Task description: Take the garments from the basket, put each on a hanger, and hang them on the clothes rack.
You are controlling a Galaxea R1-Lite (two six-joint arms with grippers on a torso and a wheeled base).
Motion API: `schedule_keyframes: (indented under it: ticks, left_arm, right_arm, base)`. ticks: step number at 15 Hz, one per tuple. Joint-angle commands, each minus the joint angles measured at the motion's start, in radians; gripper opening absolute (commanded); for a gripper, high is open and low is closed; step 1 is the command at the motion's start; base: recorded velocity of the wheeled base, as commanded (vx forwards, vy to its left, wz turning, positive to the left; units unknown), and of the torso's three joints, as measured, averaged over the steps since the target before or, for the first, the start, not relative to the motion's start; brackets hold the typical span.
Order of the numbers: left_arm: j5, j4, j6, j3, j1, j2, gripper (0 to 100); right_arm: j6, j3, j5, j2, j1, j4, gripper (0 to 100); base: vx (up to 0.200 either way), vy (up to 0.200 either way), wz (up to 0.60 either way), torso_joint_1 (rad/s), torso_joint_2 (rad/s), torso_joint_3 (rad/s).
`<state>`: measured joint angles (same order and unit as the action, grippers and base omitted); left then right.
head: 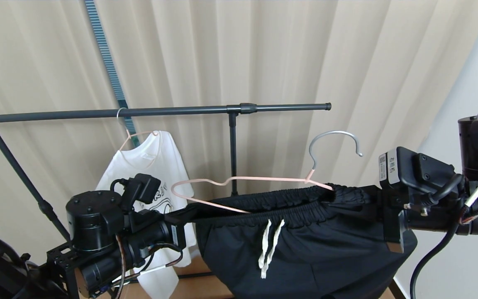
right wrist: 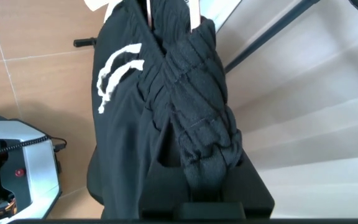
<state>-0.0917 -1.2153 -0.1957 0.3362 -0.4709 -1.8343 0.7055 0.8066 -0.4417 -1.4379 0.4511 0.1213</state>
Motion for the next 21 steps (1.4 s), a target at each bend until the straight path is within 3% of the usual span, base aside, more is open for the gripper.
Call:
schedule_keyframes:
  ticks: [1,10,21]
  left_arm:
    - [0.001,0.0,-0.001,0.003,0.011,0.004,0]
    - [0.0,-0.001,0.012,0.012,0.063,0.032,0]
    - [-0.006,0.003,0.018,0.017,0.081,0.069,0]
  right_arm:
    - [0.005,-0.006,0.0,-0.004,-0.003,0.0,0]
    - [0.097,-0.029,0.005,-0.033,-0.029,-0.003,0]
    - [0.204,-0.029,0.063,-0.136,-0.058,-0.003,0]
  base:
    - [0.0,0.0,0.0,0.0,0.0,0.0]
    - [0.0,0.0,0.0,0.0,0.0,0.0]
    - [0.0,0.0,0.0,0.0,0.0,0.0]
